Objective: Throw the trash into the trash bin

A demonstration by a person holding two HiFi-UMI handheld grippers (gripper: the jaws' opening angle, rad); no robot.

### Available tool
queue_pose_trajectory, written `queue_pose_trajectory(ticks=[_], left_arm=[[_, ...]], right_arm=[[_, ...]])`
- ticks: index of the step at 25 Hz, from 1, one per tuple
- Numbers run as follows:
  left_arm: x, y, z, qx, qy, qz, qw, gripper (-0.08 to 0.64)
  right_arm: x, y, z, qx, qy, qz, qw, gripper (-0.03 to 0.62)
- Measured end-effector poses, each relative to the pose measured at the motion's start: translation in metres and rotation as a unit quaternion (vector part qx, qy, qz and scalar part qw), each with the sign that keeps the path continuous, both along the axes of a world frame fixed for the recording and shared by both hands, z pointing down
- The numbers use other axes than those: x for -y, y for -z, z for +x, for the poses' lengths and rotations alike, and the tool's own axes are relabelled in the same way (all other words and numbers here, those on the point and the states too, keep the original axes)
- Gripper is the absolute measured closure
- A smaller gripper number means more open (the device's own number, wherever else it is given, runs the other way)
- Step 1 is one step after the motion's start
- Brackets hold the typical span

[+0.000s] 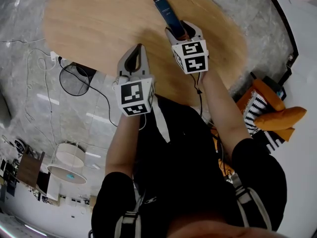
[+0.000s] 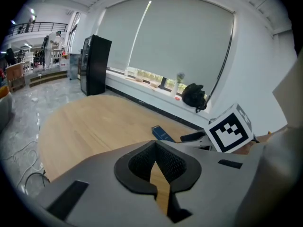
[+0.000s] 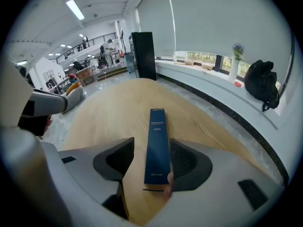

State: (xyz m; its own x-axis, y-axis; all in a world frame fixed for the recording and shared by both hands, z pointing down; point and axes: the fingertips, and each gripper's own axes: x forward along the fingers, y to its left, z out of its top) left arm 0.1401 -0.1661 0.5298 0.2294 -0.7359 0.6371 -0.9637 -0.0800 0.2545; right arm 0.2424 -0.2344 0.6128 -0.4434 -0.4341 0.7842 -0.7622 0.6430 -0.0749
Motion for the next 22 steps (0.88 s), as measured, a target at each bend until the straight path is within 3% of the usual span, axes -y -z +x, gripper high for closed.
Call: queue_pose_trajectory(ticks=[6, 10, 16, 22], left_arm=[[-0.003, -0.006, -0.009, 0.004, 0.009, -0.010, 0.9999, 0.548], [-0.005, -0.010, -0.013, 0.004, 0.012, -0.013, 0.9998, 0.548], [-0.009, -0.010, -0.009, 0.002, 0.013, -0.016, 0.9998, 0.548], [-0.008, -0.005, -0.006, -0.001, 0.011, -0.007, 0.9999, 0.548]], right_arm=[[0.005, -0.034, 0.006, -0.032, 0.005, -0.068, 0.997, 0.390], [0.005, -0.042, 0.009, -0.042, 0.000, -0.077, 0.996, 0.390], [0.004, -0.017, 0.013, -0.017, -0.016, -0.031, 0.999, 0.391], [-0.002, 0.043, 0.008, 0.035, -0.038, 0.077, 0.996, 0.393]])
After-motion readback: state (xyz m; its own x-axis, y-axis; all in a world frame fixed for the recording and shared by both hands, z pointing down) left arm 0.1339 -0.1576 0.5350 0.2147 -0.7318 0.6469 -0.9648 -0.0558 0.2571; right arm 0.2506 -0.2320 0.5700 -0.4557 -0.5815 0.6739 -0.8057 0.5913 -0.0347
